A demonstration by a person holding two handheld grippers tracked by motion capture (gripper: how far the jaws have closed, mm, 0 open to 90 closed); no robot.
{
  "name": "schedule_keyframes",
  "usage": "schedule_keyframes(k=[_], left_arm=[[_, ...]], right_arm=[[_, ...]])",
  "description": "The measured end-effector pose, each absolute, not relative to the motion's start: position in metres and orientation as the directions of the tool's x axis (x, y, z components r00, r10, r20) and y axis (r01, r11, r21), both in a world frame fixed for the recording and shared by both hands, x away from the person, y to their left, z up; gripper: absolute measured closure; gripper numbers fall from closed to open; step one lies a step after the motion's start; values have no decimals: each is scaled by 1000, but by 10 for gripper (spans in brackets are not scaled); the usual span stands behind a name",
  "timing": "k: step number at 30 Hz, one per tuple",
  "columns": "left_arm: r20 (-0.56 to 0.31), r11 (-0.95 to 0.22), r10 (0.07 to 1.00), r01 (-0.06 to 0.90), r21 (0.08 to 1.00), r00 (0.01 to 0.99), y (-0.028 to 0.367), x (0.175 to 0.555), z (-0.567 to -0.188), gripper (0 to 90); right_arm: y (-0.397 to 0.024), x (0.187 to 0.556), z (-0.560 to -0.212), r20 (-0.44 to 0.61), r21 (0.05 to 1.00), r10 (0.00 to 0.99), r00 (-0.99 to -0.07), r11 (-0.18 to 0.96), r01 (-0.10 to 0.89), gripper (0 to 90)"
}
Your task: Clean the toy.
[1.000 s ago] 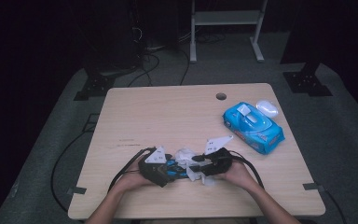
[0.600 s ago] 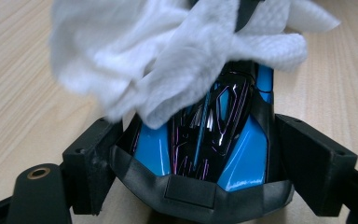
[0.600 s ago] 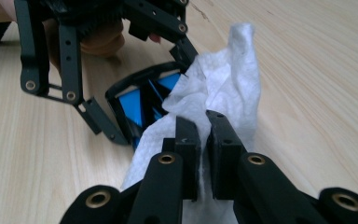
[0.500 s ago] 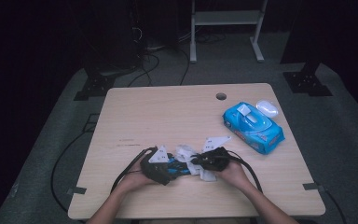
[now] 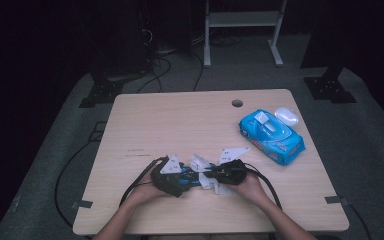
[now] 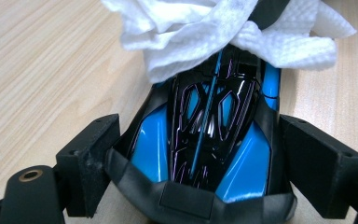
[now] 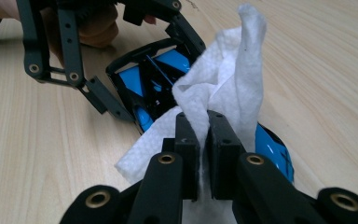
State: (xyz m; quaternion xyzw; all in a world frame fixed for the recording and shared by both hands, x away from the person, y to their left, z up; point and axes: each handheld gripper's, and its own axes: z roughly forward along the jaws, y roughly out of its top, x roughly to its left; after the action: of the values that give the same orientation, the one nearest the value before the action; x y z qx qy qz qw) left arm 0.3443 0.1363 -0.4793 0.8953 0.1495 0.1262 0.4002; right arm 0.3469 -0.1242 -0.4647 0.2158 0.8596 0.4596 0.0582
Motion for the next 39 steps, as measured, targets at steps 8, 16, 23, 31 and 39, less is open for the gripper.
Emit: schedule_keyframes(k=[8,16,23,31,39], left_arm=[[76,-630,366,187,753,927,147,345,-478,157],[103,-642,364,169,748,926,144,343,-479,180],[101,-647,360,170,744,928,148,343,-478,174],[106,-651,357,166,740,928,150,342,-479,219],[98,-652,353,169,739,930,150,343,-479,221]], right_arm=[[-141,351,-467,84,802,472,-878,491,341,830],[-123,342,-465,87,822,422,-902,481,305,820],[-128,345,-466,85,815,427,-900,490,309,817],[-133,347,-466,67,809,447,-892,499,311,817],[-122,344,-464,72,816,416,-906,498,293,817]])
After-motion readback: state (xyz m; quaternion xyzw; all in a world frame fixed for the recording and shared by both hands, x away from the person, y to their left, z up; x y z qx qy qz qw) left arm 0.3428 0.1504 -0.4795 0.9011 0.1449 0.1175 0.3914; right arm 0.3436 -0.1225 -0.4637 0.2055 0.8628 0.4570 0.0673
